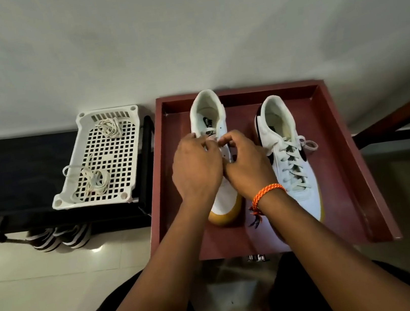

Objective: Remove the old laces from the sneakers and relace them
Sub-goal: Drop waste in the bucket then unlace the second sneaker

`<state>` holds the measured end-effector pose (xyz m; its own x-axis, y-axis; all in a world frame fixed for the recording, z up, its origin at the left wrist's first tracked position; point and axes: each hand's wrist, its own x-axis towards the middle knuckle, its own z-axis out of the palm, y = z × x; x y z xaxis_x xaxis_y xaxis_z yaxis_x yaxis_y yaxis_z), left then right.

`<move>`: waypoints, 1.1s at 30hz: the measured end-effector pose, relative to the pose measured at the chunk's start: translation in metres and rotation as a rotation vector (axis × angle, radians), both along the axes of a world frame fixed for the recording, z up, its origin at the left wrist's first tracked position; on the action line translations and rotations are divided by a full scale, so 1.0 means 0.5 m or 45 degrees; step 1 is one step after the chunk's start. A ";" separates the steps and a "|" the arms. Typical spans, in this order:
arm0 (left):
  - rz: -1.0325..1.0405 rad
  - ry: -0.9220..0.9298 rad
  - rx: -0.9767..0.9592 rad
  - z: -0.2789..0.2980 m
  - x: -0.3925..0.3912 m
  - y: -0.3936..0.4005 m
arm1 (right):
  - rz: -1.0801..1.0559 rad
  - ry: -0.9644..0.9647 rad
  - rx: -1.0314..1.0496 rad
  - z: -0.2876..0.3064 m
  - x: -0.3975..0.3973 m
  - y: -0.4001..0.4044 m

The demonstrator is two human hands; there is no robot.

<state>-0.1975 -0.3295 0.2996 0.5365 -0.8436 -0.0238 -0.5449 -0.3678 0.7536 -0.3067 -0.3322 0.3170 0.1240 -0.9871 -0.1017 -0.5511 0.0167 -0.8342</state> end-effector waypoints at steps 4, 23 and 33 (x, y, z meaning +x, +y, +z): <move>0.116 -0.056 -0.031 0.008 0.021 -0.003 | 0.076 -0.042 0.044 0.000 0.020 0.009; -0.631 0.137 -0.201 -0.003 -0.126 -0.043 | -0.038 0.085 -0.245 0.014 -0.206 -0.080; -0.746 0.065 -0.067 -0.023 -0.162 -0.053 | 0.175 0.217 -0.098 -0.011 -0.299 -0.078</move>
<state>-0.2784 -0.3561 0.2880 -0.0197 -0.9997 0.0125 -0.6088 0.0219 0.7930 -0.4563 -0.3714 0.3115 0.2454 -0.9677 -0.0579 -0.6768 -0.1283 -0.7249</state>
